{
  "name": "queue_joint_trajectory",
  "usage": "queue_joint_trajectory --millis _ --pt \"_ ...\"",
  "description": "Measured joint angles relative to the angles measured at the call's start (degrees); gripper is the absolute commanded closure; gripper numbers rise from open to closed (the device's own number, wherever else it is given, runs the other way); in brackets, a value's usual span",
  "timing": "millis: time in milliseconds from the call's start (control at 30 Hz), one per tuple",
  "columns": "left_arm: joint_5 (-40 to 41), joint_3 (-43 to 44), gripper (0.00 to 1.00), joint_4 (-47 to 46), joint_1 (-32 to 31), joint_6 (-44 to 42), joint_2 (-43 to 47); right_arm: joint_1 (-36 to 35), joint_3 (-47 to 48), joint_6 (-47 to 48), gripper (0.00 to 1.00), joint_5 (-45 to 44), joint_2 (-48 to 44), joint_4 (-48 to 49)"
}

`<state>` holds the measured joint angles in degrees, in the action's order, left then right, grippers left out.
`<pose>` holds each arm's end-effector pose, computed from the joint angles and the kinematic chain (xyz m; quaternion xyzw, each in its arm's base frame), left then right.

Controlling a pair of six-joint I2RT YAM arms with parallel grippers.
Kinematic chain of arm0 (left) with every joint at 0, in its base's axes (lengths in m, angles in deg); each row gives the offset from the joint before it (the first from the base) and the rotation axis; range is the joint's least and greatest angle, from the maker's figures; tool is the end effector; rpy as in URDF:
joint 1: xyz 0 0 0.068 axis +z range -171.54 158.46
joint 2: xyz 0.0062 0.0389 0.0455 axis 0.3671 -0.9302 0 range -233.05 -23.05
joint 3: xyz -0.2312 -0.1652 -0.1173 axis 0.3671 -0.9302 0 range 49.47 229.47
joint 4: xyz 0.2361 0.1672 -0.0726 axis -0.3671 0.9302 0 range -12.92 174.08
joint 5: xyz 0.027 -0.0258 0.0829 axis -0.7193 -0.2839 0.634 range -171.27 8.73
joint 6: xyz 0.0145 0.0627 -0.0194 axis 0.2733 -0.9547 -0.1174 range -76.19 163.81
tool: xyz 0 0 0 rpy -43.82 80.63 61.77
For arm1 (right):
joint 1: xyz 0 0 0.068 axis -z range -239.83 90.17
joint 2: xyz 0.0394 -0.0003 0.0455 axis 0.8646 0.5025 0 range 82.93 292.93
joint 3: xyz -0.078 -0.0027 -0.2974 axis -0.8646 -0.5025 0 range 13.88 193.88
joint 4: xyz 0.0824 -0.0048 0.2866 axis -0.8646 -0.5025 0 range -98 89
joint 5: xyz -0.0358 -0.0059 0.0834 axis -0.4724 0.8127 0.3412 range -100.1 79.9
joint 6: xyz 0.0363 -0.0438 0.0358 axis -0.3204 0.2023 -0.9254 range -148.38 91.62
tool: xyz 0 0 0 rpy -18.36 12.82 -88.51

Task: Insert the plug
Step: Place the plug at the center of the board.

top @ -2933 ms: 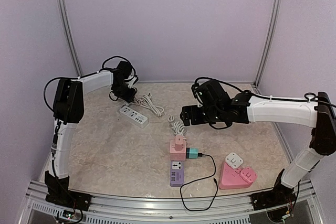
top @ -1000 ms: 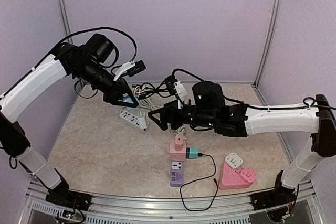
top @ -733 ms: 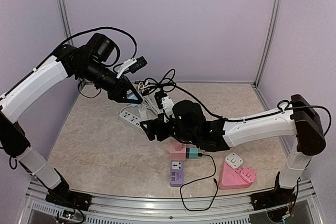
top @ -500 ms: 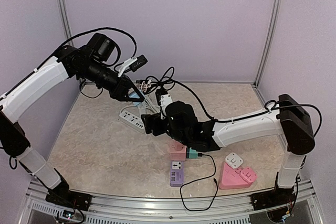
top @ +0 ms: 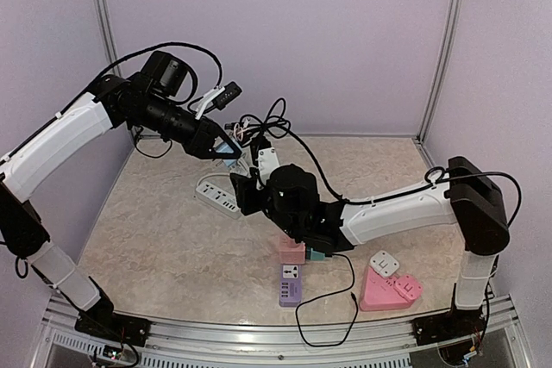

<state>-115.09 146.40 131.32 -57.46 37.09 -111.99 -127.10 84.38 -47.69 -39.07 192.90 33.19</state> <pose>0.2816 -0.2408 0.4263 0.4238 0.7877 -0.3511 0.2769 0.2172 0.4512 0.2499 -0.1367 0.7222 0.3128 0.6016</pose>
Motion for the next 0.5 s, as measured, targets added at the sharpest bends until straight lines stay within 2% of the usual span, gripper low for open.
queue_joint_trajectory --millis 67,133,333,500 --pt "-0.24 0.0 1.0 -0.5 0.0 0.61 0.0 -0.13 0.46 0.74 0.78 -1.01 0.31 0.39" --pt "-0.37 0.0 1.0 -0.92 0.2 1.14 0.0 -0.13 0.81 0.9 1.0 -1.7 0.66 0.66" --pt "-2.05 -1.6 1.0 -2.32 1.97 2.03 0.35 -0.13 0.81 1.68 1.0 -3.48 0.85 1.01" --pt "-3.52 -8.85 1.0 -4.9 8.28 2.03 2.23 -0.13 1.6 1.2 1.0 -1.57 0.98 -3.23"
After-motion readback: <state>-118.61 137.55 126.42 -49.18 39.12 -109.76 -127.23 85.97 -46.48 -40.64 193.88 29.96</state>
